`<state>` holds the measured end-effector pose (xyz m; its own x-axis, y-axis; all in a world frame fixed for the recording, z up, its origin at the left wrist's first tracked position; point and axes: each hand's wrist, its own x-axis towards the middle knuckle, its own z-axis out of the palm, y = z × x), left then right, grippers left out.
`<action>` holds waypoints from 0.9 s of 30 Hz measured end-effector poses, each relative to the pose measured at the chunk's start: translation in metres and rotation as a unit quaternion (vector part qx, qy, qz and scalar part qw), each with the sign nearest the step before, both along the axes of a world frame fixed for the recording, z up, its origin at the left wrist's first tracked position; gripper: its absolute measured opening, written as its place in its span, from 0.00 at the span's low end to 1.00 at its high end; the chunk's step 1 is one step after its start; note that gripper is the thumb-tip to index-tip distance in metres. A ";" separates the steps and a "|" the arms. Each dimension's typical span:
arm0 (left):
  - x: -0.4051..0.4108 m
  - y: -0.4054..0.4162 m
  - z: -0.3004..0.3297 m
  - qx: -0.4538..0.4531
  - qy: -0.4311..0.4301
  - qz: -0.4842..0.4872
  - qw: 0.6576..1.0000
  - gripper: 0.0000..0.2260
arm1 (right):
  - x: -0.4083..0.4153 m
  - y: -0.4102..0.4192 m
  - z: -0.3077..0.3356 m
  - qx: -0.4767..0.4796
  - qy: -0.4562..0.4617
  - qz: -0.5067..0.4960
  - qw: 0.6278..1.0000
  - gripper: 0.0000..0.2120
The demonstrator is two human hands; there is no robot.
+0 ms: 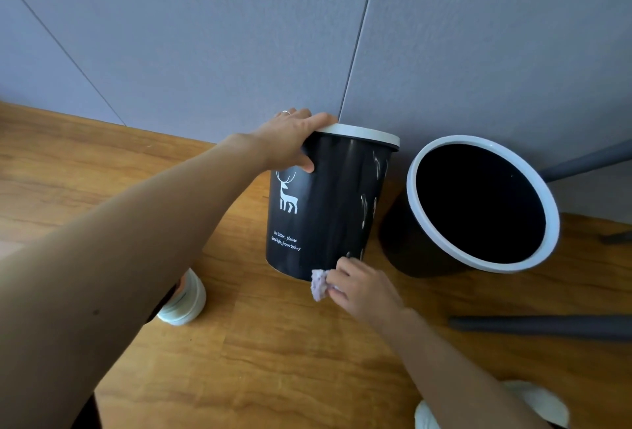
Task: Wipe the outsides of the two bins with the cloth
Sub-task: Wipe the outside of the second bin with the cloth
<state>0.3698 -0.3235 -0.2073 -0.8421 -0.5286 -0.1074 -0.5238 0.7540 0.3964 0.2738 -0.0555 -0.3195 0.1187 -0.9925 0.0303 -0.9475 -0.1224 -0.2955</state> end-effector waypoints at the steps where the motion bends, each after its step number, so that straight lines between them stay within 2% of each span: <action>1: 0.001 0.000 0.000 0.000 0.002 0.000 1.000 0.36 | -0.001 0.001 0.001 0.007 -0.003 0.013 1.000 0.03; 4: 0.001 0.001 0.000 -0.001 0.001 0.000 1.000 0.36 | -0.013 -0.014 0.014 -0.027 0.044 0.055 0.997 0.02; 7: 0.000 0.001 -0.001 -0.006 0.002 0.000 1.000 0.36 | -0.030 -0.037 0.029 -0.048 0.025 -0.059 0.997 0.08; 9: 0.000 0.000 -0.001 -0.004 0.004 0.001 1.000 0.35 | -0.032 -0.043 0.034 -0.061 0.003 -0.095 0.994 0.07; 12: 0.001 -0.002 -0.001 0.003 0.010 -0.002 1.000 0.35 | -0.023 -0.030 0.030 -0.060 -0.001 -0.038 0.997 0.03; 14: 0.002 -0.003 -0.001 0.008 0.014 0.000 1.000 0.35 | -0.016 -0.015 0.020 -0.001 0.007 0.008 1.000 0.01; 17: 0.002 -0.003 -0.002 0.006 0.014 -0.002 1.000 0.35 | -0.012 -0.002 0.007 0.060 0.001 0.025 0.998 0.04; 20: 0.002 -0.005 -0.001 0.003 0.006 -0.004 1.000 0.35 | -0.014 -0.004 0.012 0.033 -0.005 0.035 0.999 0.02; 23: 0.001 -0.003 0.002 -0.061 -0.008 -0.015 0.998 0.36 | -0.017 -0.007 0.019 0.018 -0.006 0.036 0.999 0.02; 25: -0.003 0.002 0.001 -0.099 -0.012 -0.029 0.995 0.40 | -0.018 -0.009 0.020 0.006 -0.015 0.032 0.999 0.02; 27: -0.010 0.009 0.000 -0.101 -0.009 -0.026 0.995 0.44 | -0.019 -0.009 0.019 0.002 -0.021 0.030 0.999 0.01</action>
